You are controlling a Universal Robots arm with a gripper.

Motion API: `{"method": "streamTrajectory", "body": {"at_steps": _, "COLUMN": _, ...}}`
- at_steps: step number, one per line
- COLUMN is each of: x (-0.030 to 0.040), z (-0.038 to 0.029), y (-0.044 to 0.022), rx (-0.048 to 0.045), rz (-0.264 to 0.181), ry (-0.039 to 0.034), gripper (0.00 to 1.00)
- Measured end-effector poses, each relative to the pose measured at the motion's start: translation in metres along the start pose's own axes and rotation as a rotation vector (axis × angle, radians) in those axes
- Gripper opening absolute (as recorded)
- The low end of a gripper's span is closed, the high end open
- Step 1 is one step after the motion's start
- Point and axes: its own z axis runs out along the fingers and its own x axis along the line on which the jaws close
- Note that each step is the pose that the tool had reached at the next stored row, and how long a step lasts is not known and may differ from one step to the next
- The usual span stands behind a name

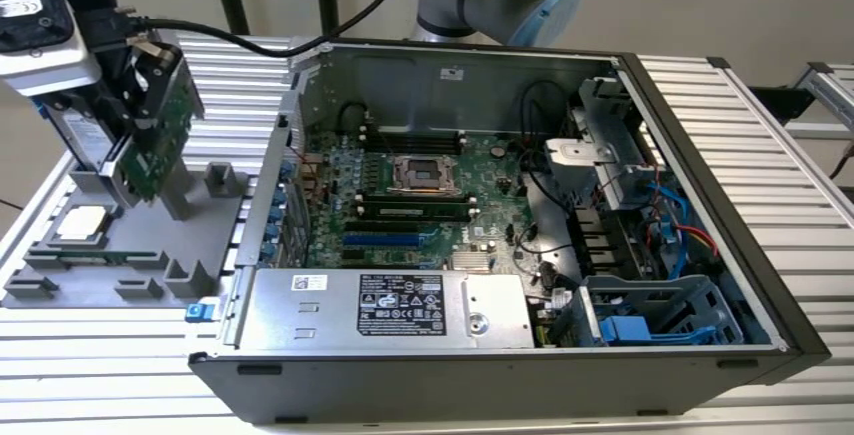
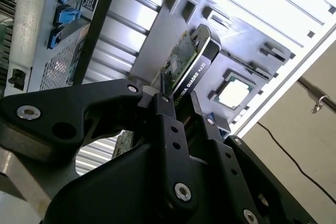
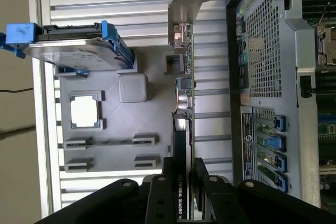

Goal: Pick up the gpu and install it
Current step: 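Pick up the gpu and move the gpu toward the slot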

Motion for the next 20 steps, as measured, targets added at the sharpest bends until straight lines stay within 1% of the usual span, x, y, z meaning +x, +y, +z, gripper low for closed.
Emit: {"method": "streamTrajectory", "body": {"at_steps": 20, "x": 0.0, "z": -0.0122, "y": 0.0006, "rx": -0.0001, "rz": 0.0, "ry": -0.0003, "gripper": 0.0}}
